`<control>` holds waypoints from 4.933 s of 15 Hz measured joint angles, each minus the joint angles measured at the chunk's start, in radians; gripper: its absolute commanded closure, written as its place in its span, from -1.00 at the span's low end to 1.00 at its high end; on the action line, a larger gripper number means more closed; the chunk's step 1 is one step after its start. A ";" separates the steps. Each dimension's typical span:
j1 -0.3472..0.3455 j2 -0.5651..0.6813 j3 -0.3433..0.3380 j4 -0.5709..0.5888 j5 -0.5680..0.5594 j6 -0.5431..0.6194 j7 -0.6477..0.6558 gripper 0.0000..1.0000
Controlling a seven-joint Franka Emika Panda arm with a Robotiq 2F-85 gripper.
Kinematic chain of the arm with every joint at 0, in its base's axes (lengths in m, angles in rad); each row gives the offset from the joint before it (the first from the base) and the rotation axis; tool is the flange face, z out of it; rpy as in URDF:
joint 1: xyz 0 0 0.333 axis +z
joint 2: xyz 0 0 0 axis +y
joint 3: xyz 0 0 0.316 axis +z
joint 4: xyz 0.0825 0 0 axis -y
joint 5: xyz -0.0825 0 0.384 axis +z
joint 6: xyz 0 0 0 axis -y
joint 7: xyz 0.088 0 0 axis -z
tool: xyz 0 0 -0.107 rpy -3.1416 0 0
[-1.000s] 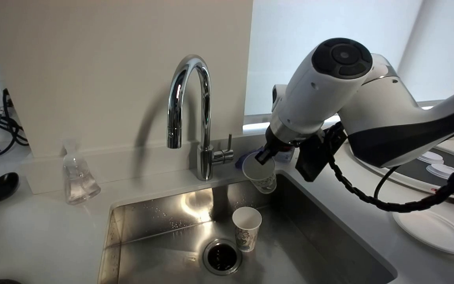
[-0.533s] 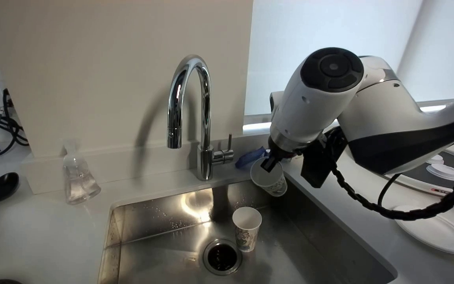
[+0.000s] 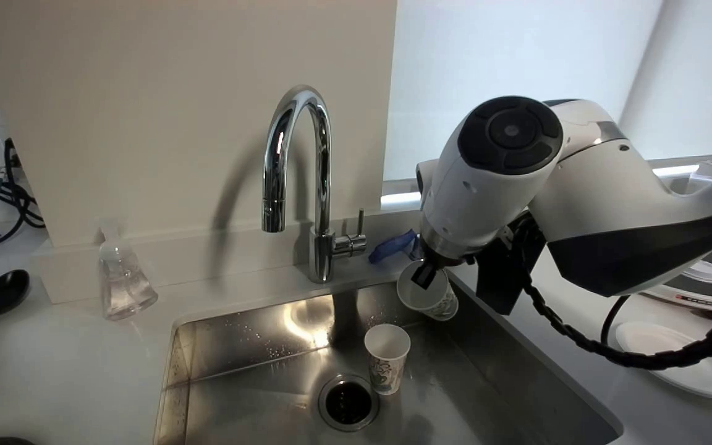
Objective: Place the coffee cup in the sink then put the liquid from the cup on the left into the cup on the right.
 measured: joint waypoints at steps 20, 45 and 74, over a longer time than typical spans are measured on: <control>0.103 0.078 0.001 0.063 0.000 -0.194 -0.120 0.98; 0.168 0.276 -0.008 0.249 -0.096 -0.388 -0.186 0.98; 0.244 0.382 -0.009 0.345 -0.245 -0.571 -0.205 0.98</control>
